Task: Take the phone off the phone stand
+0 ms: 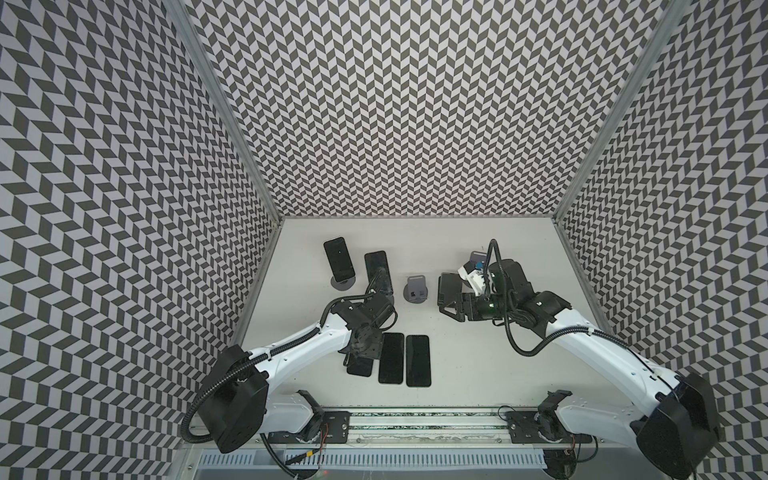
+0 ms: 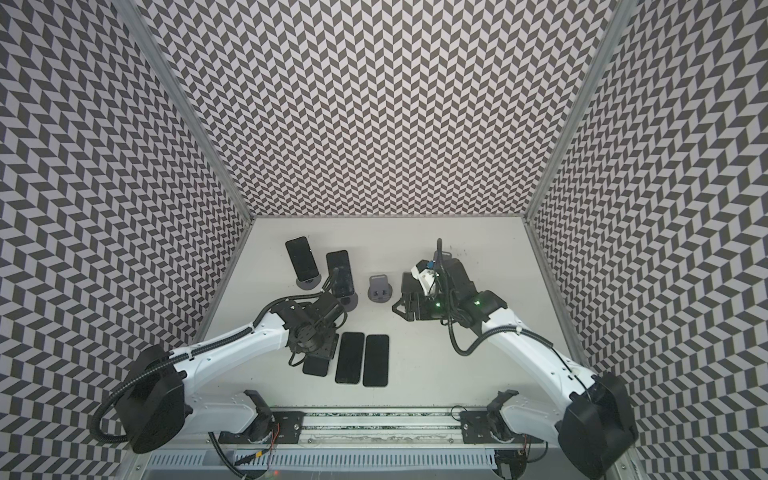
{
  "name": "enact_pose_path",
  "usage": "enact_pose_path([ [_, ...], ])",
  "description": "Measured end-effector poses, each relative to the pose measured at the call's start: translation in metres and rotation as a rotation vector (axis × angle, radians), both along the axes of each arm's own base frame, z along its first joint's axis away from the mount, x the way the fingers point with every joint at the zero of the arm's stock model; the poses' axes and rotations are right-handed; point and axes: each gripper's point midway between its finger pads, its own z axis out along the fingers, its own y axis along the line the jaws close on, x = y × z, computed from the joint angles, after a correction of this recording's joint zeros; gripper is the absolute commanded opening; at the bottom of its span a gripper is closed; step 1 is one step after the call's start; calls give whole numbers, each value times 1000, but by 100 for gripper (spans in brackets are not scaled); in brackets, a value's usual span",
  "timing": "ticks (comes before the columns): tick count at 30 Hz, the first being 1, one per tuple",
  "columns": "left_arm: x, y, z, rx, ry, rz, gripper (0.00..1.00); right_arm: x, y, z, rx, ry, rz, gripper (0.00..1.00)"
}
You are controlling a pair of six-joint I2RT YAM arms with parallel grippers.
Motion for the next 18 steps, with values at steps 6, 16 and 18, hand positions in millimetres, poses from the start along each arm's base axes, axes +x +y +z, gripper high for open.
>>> enact_pose_path([
  [6, -1, 3, -1, 1, 14, -1, 64, 0, 1, 1, 6, -2, 5, 71],
  [16, -3, 10, -2, 12, 39, 11, 64, 2, 4, 3, 17, -8, 9, 71],
  [18, -3, 11, -2, 13, 43, 15, 64, 3, 4, 4, 20, -9, 11, 71],
])
